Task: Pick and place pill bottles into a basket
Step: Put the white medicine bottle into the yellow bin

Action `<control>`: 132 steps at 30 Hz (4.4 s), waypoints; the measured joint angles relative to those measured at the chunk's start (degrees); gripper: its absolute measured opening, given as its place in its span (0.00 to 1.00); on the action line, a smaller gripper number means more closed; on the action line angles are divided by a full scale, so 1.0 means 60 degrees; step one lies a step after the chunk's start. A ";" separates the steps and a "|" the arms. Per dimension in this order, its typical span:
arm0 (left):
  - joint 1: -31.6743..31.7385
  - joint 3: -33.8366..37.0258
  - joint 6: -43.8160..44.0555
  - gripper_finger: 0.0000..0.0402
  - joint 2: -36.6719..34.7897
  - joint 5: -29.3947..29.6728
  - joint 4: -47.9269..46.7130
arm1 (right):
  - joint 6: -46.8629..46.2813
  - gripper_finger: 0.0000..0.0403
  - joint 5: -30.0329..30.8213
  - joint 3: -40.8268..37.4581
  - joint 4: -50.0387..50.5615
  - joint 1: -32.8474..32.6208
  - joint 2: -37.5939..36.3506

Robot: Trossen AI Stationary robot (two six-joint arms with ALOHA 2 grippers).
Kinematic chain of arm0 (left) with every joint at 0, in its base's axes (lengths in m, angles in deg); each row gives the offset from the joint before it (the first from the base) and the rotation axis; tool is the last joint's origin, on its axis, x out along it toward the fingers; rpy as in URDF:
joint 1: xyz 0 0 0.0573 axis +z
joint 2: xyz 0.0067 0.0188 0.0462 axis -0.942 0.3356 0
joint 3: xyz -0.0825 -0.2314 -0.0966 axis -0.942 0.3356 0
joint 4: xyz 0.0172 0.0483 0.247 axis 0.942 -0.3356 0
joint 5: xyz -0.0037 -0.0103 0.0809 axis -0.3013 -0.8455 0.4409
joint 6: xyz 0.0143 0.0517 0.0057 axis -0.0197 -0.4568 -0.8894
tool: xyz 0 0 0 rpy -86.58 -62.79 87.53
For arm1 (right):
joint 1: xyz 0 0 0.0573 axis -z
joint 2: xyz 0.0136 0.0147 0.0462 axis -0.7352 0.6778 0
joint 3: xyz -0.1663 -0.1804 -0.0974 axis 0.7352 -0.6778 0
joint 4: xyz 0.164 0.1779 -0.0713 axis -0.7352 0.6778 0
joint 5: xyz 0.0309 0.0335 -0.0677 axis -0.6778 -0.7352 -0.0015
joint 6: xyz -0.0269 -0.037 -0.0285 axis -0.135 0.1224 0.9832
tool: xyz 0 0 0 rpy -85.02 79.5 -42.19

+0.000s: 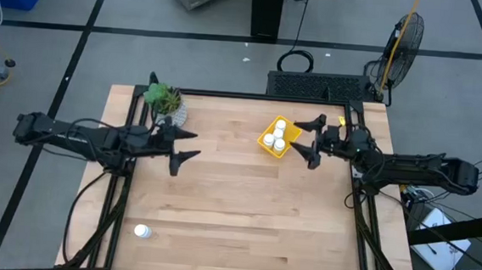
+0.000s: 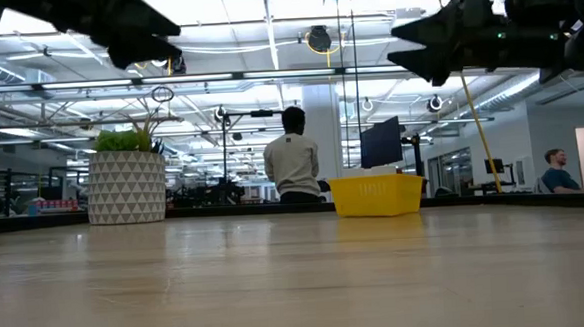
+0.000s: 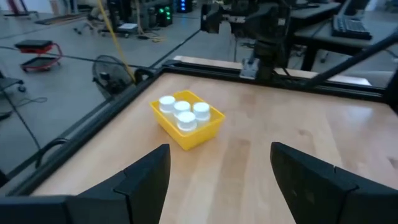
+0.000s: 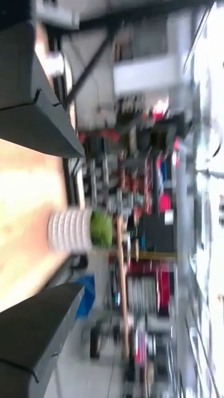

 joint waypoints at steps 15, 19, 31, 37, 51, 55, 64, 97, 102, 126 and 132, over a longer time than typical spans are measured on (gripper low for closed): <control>-0.1617 0.1272 0.1173 0.69 -0.1283 0.2243 -0.0671 | -0.0164 0.83 -0.0487 0.0002 0.0693 -0.0910 -0.1333; -0.2154 0.1283 0.1505 0.69 -0.1418 0.2820 -0.0977 | 0.0043 0.83 -0.0426 0.0000 0.1541 -0.0910 -0.2194; -0.3531 0.1276 0.5857 0.69 -0.0245 -0.1795 -0.1817 | 0.0058 0.83 0.0323 0.0000 0.3169 -0.0907 -0.3181; -0.4031 0.0653 0.8696 0.68 0.1312 -0.4117 -0.2800 | 0.0054 0.83 0.0332 0.0000 0.3170 -0.0907 -0.3181; -0.5041 -0.4749 1.0593 0.46 0.4723 -0.5491 -0.8720 | 0.0010 0.83 0.0302 0.0000 0.3200 -0.0907 -0.3178; -0.5232 -0.5372 1.1763 0.42 0.5547 -0.6802 -1.0070 | 0.0037 0.83 0.0278 0.0000 0.3236 -0.0907 -0.3178; -0.6120 -0.5562 1.3457 0.35 0.6437 -0.6887 -1.0764 | 0.0232 0.83 0.0267 0.0000 0.3236 -0.0907 -0.3178; -0.7896 -0.5562 1.6339 0.85 0.6487 -0.4867 -1.0824 | -0.0238 0.83 0.0258 0.0000 0.3090 -0.0903 -0.3181; -0.7907 -0.5558 1.6164 0.87 0.6487 -0.4776 -1.0782 | -0.0238 0.83 0.0256 0.0000 0.3090 -0.0906 -0.3181; -0.8070 -0.3918 1.6120 0.87 0.6688 -0.4865 -0.8568 | -0.0238 0.83 0.0256 0.0000 0.3092 -0.0903 -0.3179; -0.8158 -0.3419 1.6156 0.87 0.6688 -0.4958 -0.7889 | -0.0238 0.83 0.0256 0.0000 0.3090 -0.0903 -0.3181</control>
